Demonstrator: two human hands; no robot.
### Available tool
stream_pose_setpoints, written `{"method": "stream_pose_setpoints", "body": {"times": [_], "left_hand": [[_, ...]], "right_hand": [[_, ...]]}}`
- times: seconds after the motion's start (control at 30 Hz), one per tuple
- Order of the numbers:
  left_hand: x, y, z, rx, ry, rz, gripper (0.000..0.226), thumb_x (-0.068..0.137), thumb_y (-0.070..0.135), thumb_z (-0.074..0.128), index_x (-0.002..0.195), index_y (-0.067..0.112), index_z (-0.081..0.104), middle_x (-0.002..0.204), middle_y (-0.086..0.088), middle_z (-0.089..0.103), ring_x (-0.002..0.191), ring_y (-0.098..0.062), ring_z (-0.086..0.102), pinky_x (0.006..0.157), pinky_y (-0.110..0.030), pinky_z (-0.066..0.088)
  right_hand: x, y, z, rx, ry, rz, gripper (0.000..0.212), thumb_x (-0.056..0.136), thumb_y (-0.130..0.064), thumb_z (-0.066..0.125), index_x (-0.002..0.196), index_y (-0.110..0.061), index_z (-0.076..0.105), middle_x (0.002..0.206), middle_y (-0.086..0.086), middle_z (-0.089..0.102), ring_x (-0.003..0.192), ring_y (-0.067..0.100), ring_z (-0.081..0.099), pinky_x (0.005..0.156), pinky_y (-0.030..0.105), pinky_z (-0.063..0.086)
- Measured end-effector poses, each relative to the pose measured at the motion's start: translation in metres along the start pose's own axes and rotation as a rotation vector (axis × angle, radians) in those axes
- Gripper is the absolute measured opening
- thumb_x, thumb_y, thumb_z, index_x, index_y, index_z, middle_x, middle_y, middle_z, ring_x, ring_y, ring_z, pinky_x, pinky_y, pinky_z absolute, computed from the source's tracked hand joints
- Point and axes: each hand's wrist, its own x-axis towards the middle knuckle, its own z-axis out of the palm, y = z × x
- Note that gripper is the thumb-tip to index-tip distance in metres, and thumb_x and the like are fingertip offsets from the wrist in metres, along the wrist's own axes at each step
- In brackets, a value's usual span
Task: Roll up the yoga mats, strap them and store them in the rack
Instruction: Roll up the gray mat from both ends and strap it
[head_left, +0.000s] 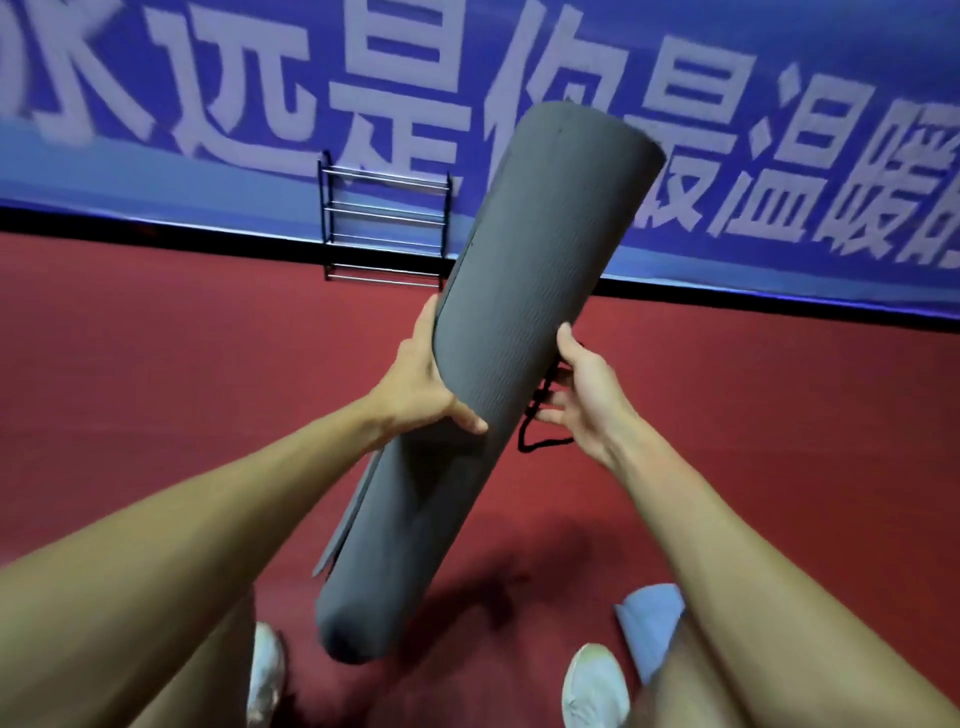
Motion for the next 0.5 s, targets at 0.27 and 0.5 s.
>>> {"method": "stream_pose_setpoints", "body": {"times": [0.27,0.5], "left_hand": [[-0.016,-0.037,-0.027,-0.112,0.046,-0.463,0.063,0.072,0.025,0.078,0.12,0.013,0.039,0.097,0.0,0.06,0.072,-0.011,0.054,0.057,-0.028,0.039],[-0.017,-0.042,-0.049,-0.106,0.159,-0.318,0.127,0.045,0.054,0.091,0.143,0.014,0.021,0.128,0.005,0.049,0.112,-0.014,0.055,0.089,-0.032,0.047]], "right_hand": [[0.028,0.069,0.039,-0.32,-0.163,0.192,0.016,0.097,-0.018,0.053,0.089,-0.007,0.062,0.085,0.009,0.062,0.068,0.021,0.06,0.069,0.035,0.056],[0.024,0.069,0.052,-0.253,-0.147,0.16,0.011,0.09,-0.005,0.051,0.088,-0.003,0.061,0.085,0.011,0.055,0.062,0.018,0.055,0.066,0.035,0.059]]}}
